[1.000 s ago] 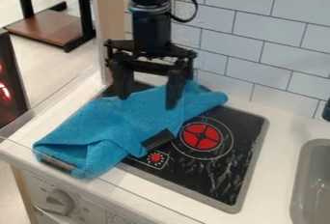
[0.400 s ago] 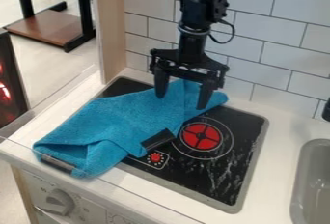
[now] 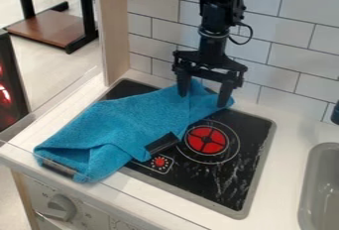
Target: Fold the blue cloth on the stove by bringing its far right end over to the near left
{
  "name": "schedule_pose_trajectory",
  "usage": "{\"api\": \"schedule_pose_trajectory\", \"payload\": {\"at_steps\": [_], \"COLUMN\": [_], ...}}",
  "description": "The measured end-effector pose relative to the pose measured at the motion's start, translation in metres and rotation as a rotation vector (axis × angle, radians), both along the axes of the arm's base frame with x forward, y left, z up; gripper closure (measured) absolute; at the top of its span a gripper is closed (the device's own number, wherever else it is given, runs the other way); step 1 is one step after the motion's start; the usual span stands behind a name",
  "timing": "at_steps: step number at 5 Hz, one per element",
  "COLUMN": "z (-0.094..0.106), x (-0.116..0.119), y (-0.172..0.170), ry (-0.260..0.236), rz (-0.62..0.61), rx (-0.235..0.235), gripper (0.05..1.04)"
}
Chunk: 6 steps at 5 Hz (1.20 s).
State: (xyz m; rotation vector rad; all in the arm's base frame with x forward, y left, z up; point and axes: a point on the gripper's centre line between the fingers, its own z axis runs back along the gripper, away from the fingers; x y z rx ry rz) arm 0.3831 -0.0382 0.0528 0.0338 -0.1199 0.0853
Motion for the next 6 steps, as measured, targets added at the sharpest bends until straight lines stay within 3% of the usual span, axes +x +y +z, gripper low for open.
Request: {"api": "schedule_pose_trajectory", "payload": {"at_steps": [1, 2, 3, 5, 6], "z": [-0.009, -0.018, -0.03, -0.031, -0.032], "x": [0.017, 0.028, 0.036, 0.039, 0.038], "y": [-0.009, -0.008, -0.006, -0.001, -0.001], "ry": [-0.022, -0.028, -0.019, -0.046, -0.037], "rz": [-0.018, -0.039, -0.05, -0.049, -0.045], "rx": [-0.062, -0.045, -0.025, 0.019, -0.003], "gripper": [0.083, 0.083, 0.143, 0.739, 0.925]}}
